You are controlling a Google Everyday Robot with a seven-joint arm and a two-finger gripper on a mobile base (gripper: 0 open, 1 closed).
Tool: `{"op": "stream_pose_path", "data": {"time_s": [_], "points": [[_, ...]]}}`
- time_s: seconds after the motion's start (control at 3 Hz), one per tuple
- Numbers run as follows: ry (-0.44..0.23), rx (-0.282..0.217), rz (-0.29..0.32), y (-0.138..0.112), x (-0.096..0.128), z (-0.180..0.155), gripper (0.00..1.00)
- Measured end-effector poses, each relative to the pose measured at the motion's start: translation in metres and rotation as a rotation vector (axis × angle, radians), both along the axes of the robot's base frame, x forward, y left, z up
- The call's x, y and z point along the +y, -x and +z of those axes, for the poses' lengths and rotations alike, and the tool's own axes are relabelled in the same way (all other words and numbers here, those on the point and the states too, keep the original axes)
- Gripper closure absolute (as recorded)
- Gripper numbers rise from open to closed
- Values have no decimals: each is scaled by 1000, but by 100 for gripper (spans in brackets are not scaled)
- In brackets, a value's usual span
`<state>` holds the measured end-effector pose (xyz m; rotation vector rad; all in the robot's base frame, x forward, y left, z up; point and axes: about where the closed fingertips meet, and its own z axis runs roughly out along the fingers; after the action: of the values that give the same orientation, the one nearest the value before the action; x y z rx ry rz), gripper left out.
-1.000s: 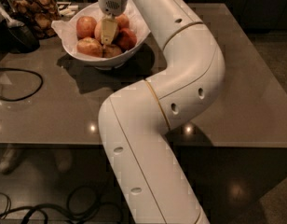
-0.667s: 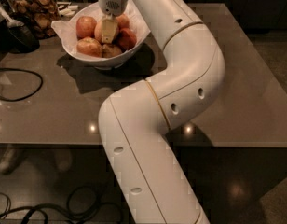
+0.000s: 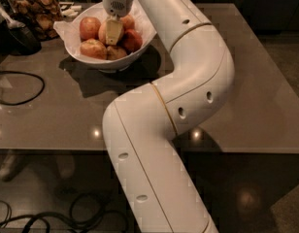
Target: Pick apple from white bowl
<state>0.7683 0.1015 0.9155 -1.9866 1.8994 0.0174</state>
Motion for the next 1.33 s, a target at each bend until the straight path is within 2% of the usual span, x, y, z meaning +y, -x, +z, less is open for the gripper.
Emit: {"op": "stream_pose_path", "data": {"time_s": [0.33, 0.67, 1.0, 1.33], "points": [[-2, -36, -9, -3, 6, 11, 100], [0, -105, -20, 2, 17, 48, 100], [-8, -144, -24, 7, 24, 70, 100], [-32, -155, -9, 15, 30, 85, 100]]}}
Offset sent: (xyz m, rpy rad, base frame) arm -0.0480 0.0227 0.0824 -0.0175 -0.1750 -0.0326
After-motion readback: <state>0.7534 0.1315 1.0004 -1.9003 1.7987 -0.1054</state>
